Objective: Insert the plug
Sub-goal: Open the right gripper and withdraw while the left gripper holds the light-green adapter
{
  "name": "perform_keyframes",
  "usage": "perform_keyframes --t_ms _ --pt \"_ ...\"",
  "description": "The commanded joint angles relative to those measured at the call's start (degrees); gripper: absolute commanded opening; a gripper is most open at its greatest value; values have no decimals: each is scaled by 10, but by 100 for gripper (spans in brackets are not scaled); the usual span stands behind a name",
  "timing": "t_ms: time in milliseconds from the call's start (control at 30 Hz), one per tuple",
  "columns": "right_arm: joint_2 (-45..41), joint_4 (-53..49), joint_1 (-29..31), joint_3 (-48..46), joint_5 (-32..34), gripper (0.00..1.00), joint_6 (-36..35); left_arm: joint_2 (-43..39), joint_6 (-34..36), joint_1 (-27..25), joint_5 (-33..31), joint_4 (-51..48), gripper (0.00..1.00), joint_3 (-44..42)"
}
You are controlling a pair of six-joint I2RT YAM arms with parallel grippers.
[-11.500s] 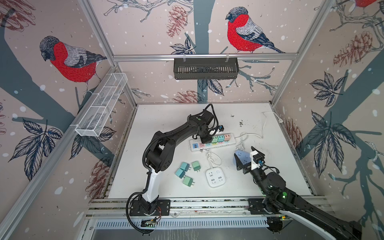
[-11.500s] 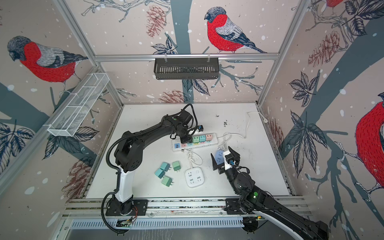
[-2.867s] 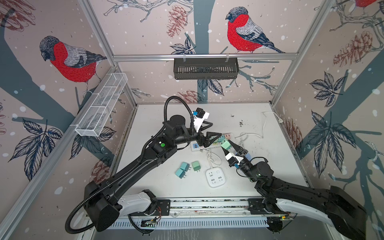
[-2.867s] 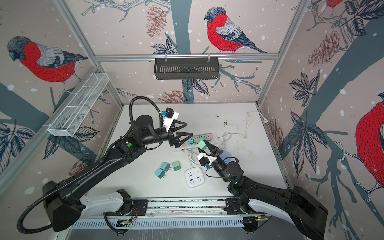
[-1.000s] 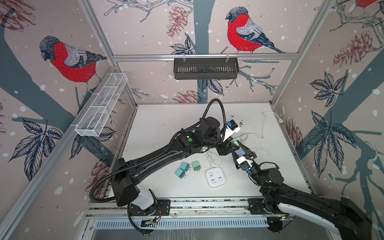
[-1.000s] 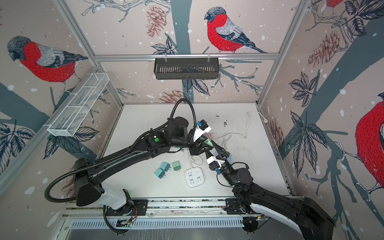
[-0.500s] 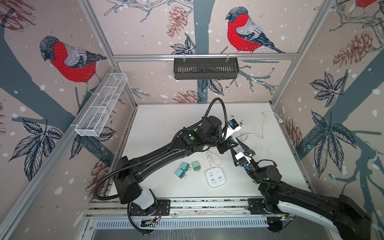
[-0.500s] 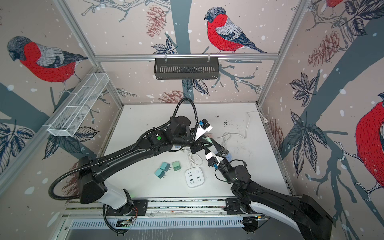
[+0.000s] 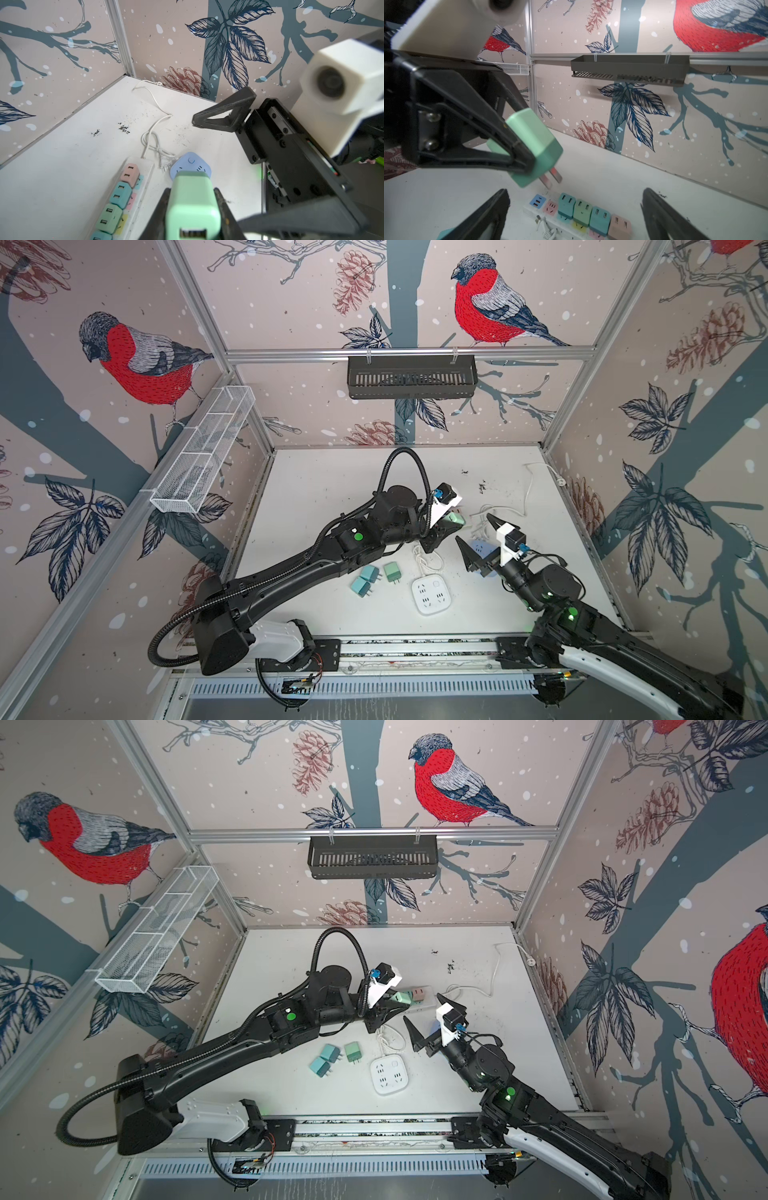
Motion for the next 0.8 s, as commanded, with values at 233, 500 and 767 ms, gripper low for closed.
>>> perform_keyframes --t_ms 233,500,767 --pt "-170 -67 0 -128 40 100 99 -36 108 -1 -27 116 0 -76" --pt "-123 -43 -1 -132 52 100 106 -43 107 -1 -31 112 0 -59" --pt "-77 -26 0 -128 51 100 107 -25 136 -1 -84 17 0 36"
